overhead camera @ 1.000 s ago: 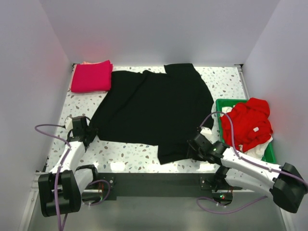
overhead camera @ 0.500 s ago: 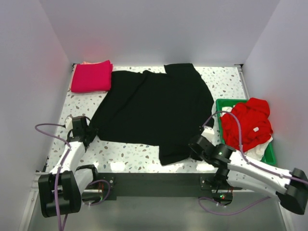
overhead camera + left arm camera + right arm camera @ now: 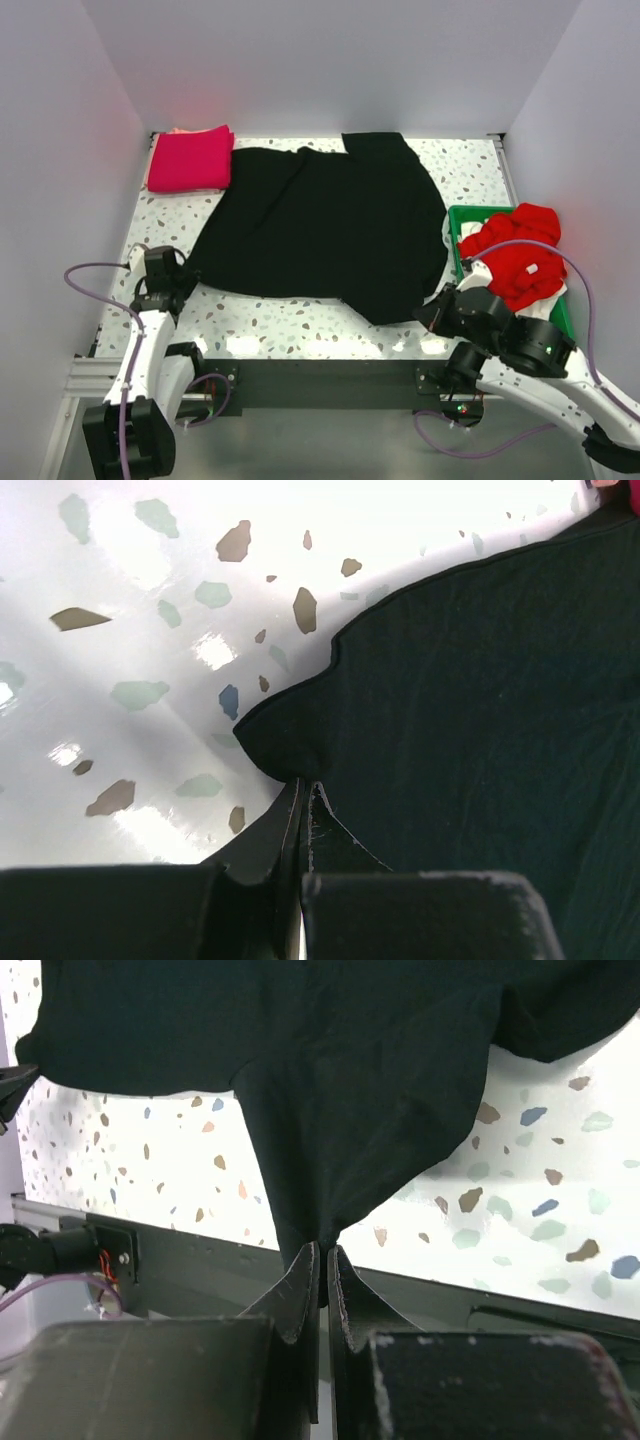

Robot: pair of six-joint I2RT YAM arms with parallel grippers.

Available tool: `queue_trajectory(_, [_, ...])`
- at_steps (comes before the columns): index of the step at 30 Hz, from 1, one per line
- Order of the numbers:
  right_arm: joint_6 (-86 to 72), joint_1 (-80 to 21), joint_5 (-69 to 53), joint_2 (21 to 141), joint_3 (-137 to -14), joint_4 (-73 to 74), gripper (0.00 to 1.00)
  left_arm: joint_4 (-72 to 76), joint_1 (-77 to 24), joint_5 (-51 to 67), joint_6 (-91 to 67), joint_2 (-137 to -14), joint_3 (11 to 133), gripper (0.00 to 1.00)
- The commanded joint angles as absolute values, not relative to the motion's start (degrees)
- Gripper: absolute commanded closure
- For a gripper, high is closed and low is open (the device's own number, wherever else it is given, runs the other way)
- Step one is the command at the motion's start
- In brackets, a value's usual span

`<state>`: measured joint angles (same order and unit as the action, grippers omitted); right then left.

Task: Fold and stack the t-shirts
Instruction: Fold the tshirt

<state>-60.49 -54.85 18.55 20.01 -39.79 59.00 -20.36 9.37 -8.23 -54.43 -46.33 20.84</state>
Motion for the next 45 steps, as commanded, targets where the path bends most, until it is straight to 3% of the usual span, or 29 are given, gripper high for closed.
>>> queue_trajectory(1, [-57.6, -55.1, 19.2, 20.9, -45.2, 63.6, 1.0, -25.6, 9.5, -10.4, -54.5, -43.7, 24.1, 1.0])
queue_trajectory(11, [-51.9, -55.1, 19.3, 27.5, -59.7, 62.7, 1.0, -34.5, 9.3, -11.9, -54.6, -39.7, 30.6, 1.0])
queue_trajectory(19, [-49.6, -55.1, 19.6, 29.5, -57.7, 61.9, 1.0, -34.3, 9.3, -9.7, -54.4, -36.7, 31.2, 1.0])
queue_trajectory(23, [-47.0, -55.1, 26.0, 36.6, -56.3, 60.1, 1.0, -26.6, 8.4, -6.9, -52.6, -44.9, 30.5, 1.0])
queue_trajectory(28, [-40.3, -53.4, 36.5, 55.7, -59.6, 52.8, 1.0, -19.6, 4.5, -8.4, -51.1, -58.7, 35.1, 1.0])
queue_trajectory(32, [-32.8, -41.3, 25.0, 67.8, -62.9, 41.2, 1.0, -16.4, 2.6, -9.8, -50.6, -67.1, 39.2, 1.0])
queue_trajectory(38, [-28.3, -33.5, 20.0, 81.5, -70.8, 36.1, 1.0, -14.9, 2.3, -10.4, -50.2, -78.5, 46.8, 1.0])
queue_trajectory(45, [-27.1, -26.1, 12.8, 87.3, -75.8, 33.2, 1.0, -14.5, 2.3, -9.8, -50.8, -88.1, 54.7, 1.0])
